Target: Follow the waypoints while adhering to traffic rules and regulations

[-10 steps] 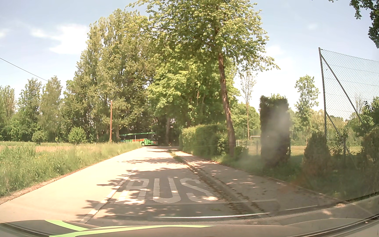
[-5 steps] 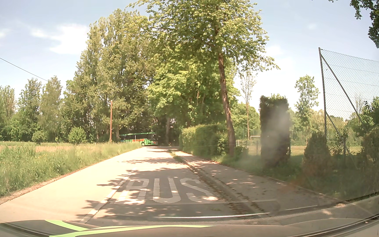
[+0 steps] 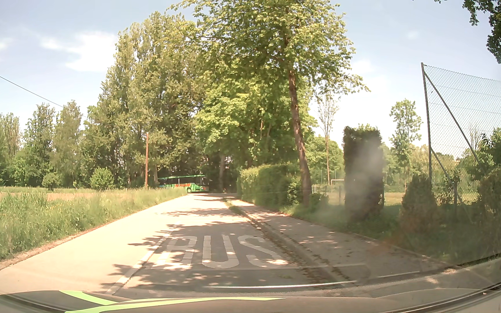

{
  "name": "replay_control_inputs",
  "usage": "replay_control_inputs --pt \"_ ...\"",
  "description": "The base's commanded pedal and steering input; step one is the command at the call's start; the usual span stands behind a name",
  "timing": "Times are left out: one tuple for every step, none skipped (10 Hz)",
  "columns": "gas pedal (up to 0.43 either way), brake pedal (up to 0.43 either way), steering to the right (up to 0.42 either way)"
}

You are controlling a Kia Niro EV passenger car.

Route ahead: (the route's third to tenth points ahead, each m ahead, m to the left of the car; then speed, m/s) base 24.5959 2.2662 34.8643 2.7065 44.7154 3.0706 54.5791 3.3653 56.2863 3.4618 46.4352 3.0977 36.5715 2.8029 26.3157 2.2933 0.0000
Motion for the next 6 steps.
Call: replay_control_inputs --pt "0.0 0.488 -0.089" --pt "0.0 0.5 -0.089" --pt "0.0 0.512 -0.089" --pt "0.0 0.53 -0.089" --pt "0.0 0.561 -0.089" --pt "0.0 0.585 -0.089"
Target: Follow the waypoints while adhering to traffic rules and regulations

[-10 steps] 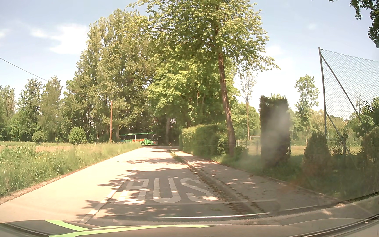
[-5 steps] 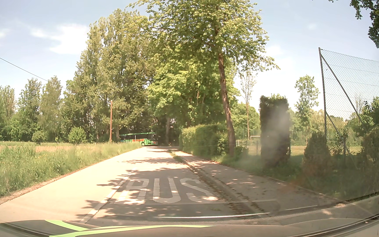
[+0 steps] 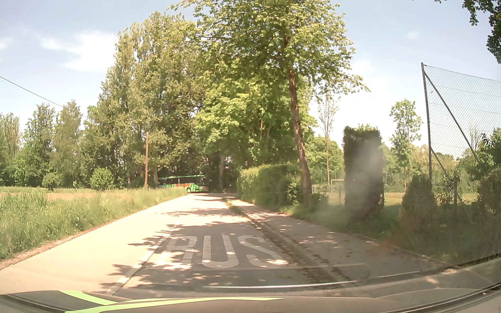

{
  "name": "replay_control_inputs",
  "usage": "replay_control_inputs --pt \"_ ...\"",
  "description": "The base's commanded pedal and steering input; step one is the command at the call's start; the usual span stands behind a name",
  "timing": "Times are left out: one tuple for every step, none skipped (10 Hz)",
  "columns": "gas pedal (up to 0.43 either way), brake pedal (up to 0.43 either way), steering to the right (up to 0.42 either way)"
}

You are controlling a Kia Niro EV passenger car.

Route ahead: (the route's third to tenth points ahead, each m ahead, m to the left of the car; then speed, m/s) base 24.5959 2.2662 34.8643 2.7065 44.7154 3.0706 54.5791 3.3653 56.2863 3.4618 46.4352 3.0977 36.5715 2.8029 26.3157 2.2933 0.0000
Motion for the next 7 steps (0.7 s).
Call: replay_control_inputs --pt "0.0 0.598 -0.089" --pt "0.0 0.61 -0.089" --pt "0.0 0.616 -0.088" --pt "0.0 0.616 -0.089" --pt "0.0 0.622 -0.089" --pt "0.0 0.616 -0.089" --pt "0.0 0.616 -0.089"
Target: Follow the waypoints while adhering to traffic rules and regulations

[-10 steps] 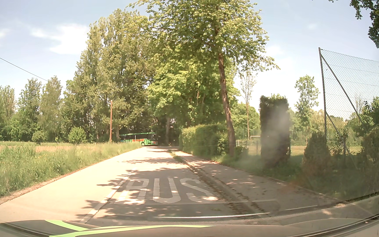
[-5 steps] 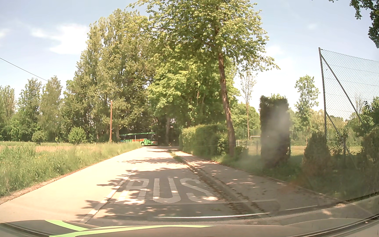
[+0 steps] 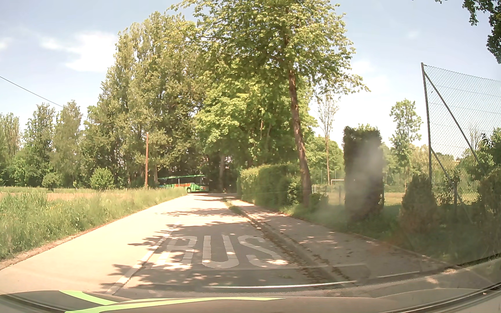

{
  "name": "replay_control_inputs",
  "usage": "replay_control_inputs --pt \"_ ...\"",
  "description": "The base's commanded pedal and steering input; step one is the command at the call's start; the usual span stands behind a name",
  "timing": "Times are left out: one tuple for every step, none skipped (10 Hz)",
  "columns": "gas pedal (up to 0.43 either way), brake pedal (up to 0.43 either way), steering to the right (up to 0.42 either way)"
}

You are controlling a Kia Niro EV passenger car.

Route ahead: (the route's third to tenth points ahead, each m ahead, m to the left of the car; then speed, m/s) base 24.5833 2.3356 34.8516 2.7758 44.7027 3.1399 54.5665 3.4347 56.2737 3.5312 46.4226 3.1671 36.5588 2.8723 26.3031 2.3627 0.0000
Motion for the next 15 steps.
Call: replay_control_inputs --pt "0.0 0.61 -0.089" --pt "0.0 0.61 -0.089" --pt "0.0 0.598 -0.089" --pt "0.0 0.591 -0.089" --pt "0.0 0.585 -0.089" --pt "0.0 0.573 -0.089" --pt "0.0 0.567 -0.089" --pt "0.0 0.549 -0.089" --pt "0.0 0.537 -0.089" --pt "0.0 0.53 -0.089" --pt "0.0 0.524 -0.089" --pt "0.0 0.524 -0.089" --pt "0.0 0.524 -0.089" --pt "0.0 0.524 -0.089" --pt "0.0 0.524 -0.089"
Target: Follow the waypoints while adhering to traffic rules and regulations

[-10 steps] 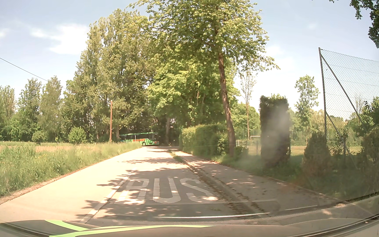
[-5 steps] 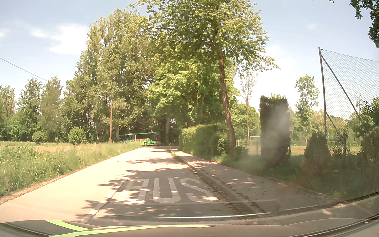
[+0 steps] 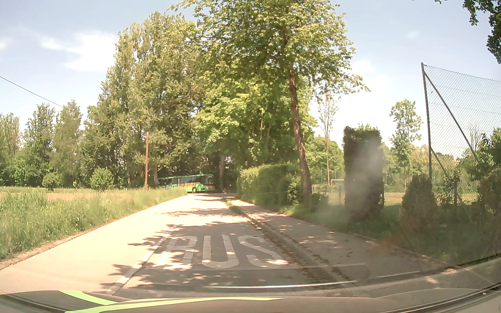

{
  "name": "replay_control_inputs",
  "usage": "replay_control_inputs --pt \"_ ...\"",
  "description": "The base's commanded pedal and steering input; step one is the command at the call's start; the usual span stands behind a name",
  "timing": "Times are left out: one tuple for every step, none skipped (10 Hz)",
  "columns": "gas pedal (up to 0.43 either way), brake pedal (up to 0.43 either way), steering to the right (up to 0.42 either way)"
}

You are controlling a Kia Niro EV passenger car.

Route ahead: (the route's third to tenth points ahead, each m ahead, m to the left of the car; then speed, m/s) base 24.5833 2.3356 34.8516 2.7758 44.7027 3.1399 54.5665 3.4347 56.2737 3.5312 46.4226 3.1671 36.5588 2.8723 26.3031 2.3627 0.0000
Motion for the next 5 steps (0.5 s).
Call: replay_control_inputs --pt "0.0 0.518 -0.089" --pt "0.0 0.518 -0.089" --pt "0.0 0.518 -0.089" --pt "0.0 0.518 -0.089" --pt "0.0 0.518 -0.089"
